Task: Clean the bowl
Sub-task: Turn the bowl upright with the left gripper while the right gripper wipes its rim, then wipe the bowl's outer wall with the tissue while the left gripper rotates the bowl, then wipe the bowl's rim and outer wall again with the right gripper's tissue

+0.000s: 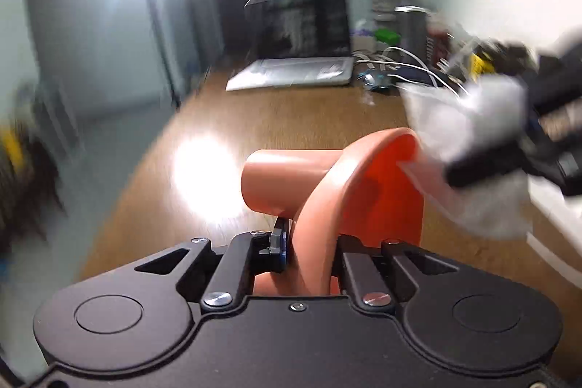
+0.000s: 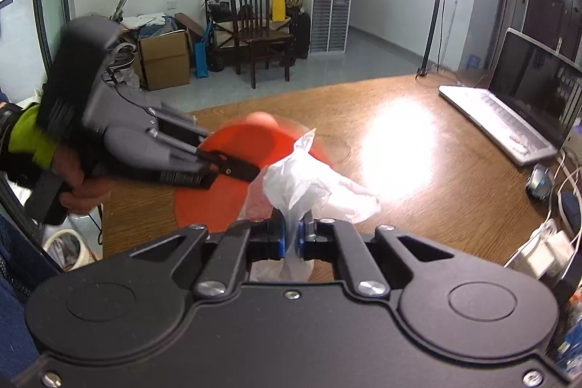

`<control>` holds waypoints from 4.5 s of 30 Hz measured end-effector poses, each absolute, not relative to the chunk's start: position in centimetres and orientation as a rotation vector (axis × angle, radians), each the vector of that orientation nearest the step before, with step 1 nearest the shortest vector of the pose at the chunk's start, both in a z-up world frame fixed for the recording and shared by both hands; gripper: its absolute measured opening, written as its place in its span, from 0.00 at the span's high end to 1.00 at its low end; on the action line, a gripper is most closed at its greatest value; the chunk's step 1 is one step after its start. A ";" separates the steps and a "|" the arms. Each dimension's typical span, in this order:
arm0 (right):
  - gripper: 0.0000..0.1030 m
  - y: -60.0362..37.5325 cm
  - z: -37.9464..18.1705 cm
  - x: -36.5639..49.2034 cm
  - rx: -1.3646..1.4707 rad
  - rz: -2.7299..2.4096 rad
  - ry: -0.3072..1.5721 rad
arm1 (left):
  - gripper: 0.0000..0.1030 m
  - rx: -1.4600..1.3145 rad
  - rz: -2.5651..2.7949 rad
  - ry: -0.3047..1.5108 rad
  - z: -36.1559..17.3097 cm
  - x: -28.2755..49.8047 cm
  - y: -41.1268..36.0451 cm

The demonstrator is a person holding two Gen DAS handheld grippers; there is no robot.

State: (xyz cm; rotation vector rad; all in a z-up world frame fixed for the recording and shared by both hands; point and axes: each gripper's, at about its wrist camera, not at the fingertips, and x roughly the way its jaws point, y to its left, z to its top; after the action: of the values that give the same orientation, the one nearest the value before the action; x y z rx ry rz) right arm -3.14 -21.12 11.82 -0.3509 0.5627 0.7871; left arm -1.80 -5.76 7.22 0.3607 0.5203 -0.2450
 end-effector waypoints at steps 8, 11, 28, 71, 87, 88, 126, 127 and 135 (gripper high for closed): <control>0.93 -19.0 15.1 -4.5 -0.373 0.902 0.457 | 0.92 0.655 -0.281 0.376 5.8 -3.9 -8.2; 0.93 -17.7 15.4 -4.5 -0.419 0.949 0.423 | 0.92 0.622 -0.309 0.339 7.2 -4.2 -8.0; 0.93 -23.5 19.0 0.6 -0.189 0.857 0.404 | 0.91 0.206 -0.385 0.281 17.7 -5.5 -3.4; 0.93 -19.6 19.5 -3.2 -0.313 0.986 0.322 | 0.90 -0.431 -0.388 0.456 20.9 3.6 -0.7; 0.94 -19.0 23.1 -3.0 -0.408 0.990 0.204 | 0.90 -0.372 -0.317 0.491 21.5 2.9 -1.2; 0.94 -19.0 23.1 -3.1 -0.409 0.992 0.203 | 0.90 -0.377 -0.312 0.497 21.5 2.9 -1.1; 0.93 -20.1 24.8 -1.0 -0.445 0.828 0.113 | 0.90 -0.506 -0.266 0.560 22.5 0.4 0.8; 0.93 -20.4 24.7 -0.9 -0.448 0.814 0.121 | 0.90 -0.493 -0.259 0.549 22.7 0.3 0.8; 0.93 -21.0 23.1 -1.6 -0.485 0.800 0.183 | 0.90 -0.424 -0.215 0.489 24.1 0.2 0.8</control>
State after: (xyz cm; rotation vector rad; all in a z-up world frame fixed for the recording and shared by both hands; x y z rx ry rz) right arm -1.58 -21.02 23.10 -0.4854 0.1827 0.8000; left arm 0.24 0.83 24.15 -0.4240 0.4887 -0.2153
